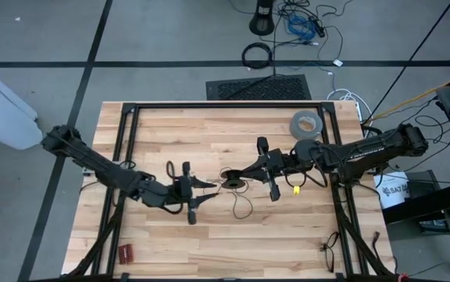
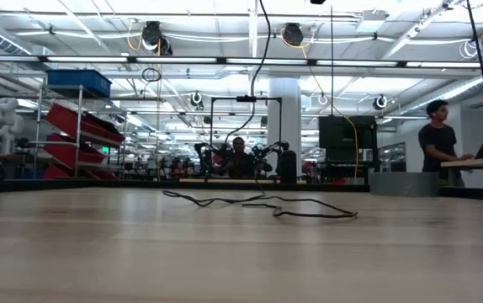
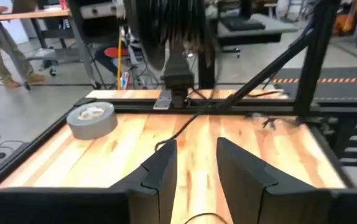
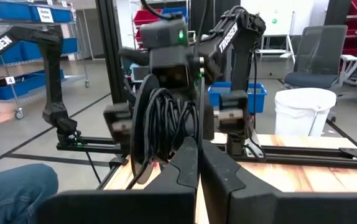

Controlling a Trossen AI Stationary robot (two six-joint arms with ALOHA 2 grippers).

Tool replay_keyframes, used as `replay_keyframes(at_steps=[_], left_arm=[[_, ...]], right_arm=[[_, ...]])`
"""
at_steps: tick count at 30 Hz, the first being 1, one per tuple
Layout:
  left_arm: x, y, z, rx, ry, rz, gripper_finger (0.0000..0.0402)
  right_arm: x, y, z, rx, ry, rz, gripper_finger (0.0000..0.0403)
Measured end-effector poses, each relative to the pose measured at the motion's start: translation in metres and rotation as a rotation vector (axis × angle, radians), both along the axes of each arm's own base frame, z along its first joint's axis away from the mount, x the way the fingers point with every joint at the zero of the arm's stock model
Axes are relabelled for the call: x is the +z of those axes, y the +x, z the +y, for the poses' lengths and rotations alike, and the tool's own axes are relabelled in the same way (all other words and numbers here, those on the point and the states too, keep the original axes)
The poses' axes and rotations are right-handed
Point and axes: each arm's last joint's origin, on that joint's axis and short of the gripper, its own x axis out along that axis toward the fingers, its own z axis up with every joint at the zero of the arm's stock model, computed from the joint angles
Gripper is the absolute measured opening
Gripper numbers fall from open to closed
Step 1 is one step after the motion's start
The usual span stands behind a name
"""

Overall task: Coil cords
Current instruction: Coil the black wire onto the spool

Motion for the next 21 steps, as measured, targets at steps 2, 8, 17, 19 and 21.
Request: replay_keyframes(at_steps=[2, 8, 17, 19, 21], left_arm=[[-0.007, 0.007, 0.000, 0.010, 0.003, 0.004, 0.0119], [-0.022, 0.023, -0.002, -0.060, -0.009, 0.015, 0.0126], [-0.023, 0.030, -0.001, -0.103, -0.054, -0.025, 0.0169], [-0.022, 0.030, 0.000, -0.101, -0.040, -0.040, 0.0171], [-0.019, 0.031, 0.003, -0.094, -0.040, -0.062, 0.0171]], right_arm=[[0.001, -0.001, 0.000, 0.000, 0.000, -0.002, 0.0000], [0.004, -0.004, 0.000, 0.002, 0.002, -0.010, 0.0000], [0.012, -0.015, -0.002, 0.001, 0.002, -0.015, 0.0000], [0.013, -0.018, -0.002, 0.001, 0.002, -0.011, 0.0000], [0.015, -0.021, -0.003, 0.001, 0.002, -0.009, 0.0000]])
